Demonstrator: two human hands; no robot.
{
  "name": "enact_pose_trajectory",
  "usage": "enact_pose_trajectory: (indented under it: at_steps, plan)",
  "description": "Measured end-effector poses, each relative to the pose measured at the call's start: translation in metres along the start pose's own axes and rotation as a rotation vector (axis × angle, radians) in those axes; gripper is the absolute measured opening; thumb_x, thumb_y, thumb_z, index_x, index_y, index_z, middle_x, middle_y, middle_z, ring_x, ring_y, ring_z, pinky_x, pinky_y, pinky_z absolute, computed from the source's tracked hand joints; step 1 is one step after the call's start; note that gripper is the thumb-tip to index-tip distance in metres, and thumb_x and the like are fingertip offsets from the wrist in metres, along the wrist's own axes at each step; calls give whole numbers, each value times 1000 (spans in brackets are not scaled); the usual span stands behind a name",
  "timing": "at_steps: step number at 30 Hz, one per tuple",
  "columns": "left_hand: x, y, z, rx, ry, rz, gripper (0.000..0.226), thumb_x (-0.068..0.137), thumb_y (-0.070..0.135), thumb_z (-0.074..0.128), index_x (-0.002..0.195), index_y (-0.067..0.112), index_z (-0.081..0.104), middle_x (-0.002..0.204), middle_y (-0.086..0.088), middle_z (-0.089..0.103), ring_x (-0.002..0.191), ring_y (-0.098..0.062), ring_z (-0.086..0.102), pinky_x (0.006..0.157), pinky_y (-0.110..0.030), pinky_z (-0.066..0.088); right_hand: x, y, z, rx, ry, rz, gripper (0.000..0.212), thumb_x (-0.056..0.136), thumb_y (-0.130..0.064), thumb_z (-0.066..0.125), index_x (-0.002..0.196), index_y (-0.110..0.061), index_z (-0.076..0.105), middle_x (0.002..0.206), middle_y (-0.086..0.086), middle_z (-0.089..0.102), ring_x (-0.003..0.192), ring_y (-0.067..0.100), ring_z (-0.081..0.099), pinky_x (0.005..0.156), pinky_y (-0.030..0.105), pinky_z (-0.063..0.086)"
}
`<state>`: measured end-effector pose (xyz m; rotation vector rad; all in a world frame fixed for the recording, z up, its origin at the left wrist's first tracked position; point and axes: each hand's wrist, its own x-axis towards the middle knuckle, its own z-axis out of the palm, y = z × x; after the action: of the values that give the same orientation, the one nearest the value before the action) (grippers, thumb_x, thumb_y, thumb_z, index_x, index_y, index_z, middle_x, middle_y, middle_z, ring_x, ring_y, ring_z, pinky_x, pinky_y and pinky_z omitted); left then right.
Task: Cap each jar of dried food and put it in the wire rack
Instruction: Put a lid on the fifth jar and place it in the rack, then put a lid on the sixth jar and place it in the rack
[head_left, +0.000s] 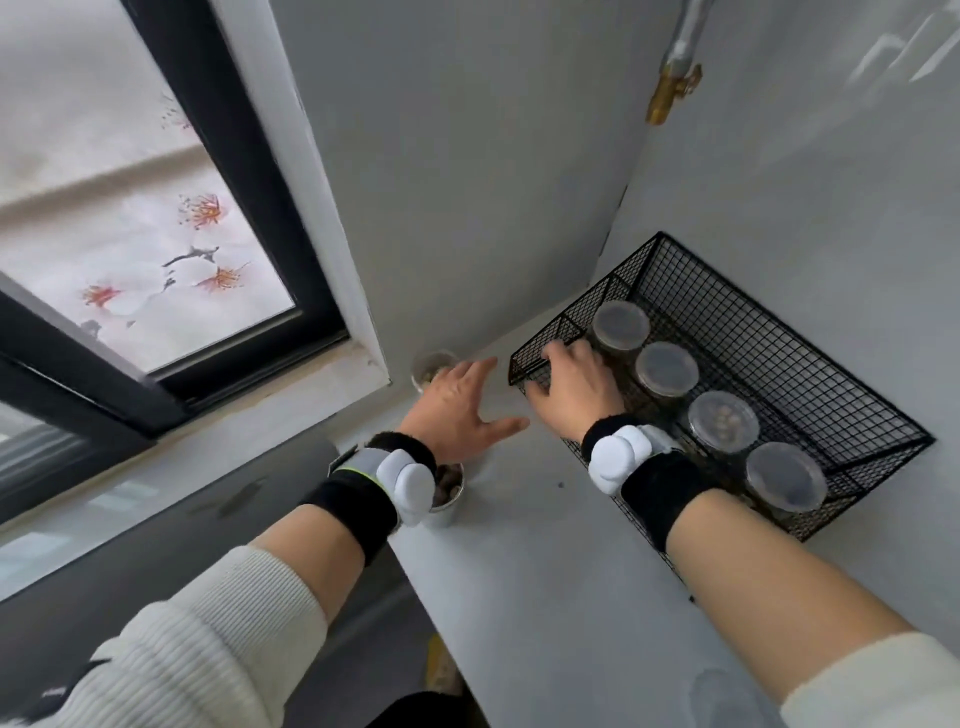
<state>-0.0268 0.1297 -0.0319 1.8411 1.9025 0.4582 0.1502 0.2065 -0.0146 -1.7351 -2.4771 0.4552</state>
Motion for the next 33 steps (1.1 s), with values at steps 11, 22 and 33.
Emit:
enact_pose_trajectory:
  at_steps: [11,22,33]
  plan:
    - [-84,-46,20,225,-107,-178,110,70,74,74,159,26,29,153,-4,48,143,-31,36,115,-44,35,-73,-41,35,-31,-113,-90,46,100,-43,62,133,-13,54,133,15,54,123,33,55,104,46,47]
    - [-105,-12,40,130,-95,-126,85,76,40,82,149,26,42,136,-7,47,122,-33,51,98,-44,51,-144,10,34,11,-88,56,47,97,-39,64,136,-14,53,132,15,55,117,33,58,98,44,50]
    - [-139,66,106,24,-155,80,88,75,56,80,150,30,40,136,-2,47,125,-27,52,100,-42,51,-241,89,48,45,-180,294,52,100,-42,65,142,-15,52,139,16,55,125,35,58,100,45,51]
